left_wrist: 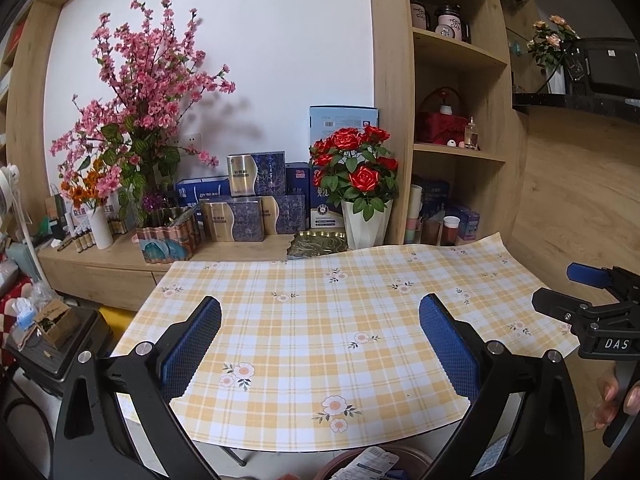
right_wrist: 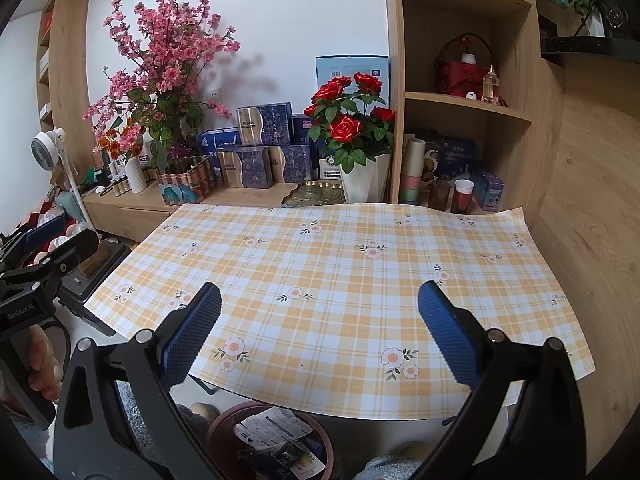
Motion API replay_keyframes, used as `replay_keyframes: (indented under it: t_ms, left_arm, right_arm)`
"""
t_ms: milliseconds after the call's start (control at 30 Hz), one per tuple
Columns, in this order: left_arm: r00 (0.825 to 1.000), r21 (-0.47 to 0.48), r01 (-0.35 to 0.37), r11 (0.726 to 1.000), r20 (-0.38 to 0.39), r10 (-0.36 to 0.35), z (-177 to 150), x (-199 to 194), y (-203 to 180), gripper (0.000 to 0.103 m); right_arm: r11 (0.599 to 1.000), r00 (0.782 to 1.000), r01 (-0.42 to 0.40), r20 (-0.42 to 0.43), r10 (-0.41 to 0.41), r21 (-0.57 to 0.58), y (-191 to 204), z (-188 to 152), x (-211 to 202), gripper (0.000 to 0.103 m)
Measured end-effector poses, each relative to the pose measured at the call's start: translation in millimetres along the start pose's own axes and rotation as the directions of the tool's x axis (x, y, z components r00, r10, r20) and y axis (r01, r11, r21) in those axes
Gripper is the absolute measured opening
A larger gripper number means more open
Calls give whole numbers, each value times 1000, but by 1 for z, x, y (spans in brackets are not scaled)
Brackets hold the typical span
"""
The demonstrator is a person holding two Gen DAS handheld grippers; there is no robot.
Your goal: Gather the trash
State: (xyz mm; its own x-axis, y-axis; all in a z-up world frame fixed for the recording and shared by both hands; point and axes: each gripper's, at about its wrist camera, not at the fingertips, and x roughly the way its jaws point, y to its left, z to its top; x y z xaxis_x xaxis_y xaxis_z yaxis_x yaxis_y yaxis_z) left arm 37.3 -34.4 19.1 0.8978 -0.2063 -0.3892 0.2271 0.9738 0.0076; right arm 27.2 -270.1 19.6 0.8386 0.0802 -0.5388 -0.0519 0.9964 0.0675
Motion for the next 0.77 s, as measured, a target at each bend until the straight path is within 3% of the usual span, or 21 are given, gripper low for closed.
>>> replay_keyframes:
  t_ms: [767]
  left_arm:
    - [1000, 21, -23, 1000, 7, 22, 1, -3, -5, 97]
  right_arm:
    - [1000, 1000, 5, -1, -5, 15, -4, -2, 0, 97]
